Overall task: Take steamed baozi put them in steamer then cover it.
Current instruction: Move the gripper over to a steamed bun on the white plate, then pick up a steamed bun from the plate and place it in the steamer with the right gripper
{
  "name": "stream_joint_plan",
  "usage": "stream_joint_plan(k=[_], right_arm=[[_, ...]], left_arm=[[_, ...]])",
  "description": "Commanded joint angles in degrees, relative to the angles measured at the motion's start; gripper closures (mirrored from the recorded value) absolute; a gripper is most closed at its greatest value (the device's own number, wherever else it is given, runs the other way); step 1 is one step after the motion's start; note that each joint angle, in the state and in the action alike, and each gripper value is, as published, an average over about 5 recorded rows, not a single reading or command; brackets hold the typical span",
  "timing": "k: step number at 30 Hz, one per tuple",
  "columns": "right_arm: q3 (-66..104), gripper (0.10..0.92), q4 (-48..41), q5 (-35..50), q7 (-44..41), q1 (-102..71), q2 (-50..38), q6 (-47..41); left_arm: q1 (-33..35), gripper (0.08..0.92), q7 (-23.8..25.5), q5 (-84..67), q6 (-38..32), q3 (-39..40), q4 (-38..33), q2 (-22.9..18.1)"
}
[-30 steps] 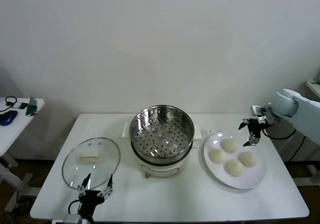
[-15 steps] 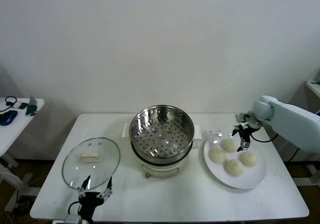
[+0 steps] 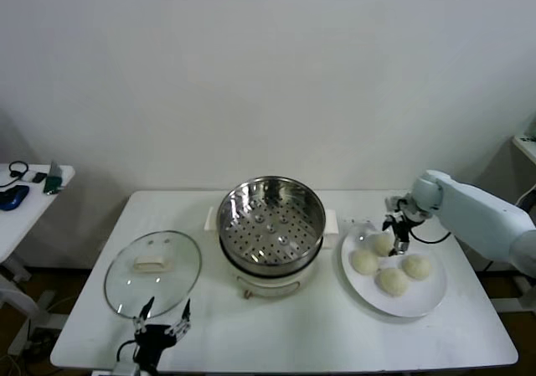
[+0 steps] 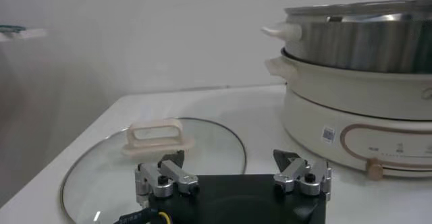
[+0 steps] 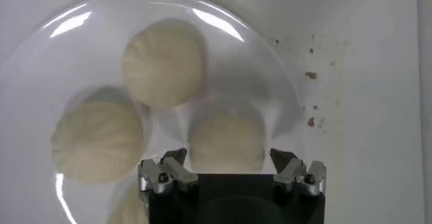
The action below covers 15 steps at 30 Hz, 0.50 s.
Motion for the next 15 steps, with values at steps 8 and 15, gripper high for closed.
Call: stream_joint_plan(k=[8,15], right_arm=[[-4.61,0.312,5.83,2.41,-1.39,7.58,-2.35,1.87],[-21.34,0.311,17.65,11.09,-3.18,33.66,-1.98,8.66]], left_arm=[[0.65,0.177,-0.17,1.01,-0.36,0.30,-0.84,-0.21],[1.47,0.177,-0.22,1.37,-0.45,0.36,-2.12,-0.13]])
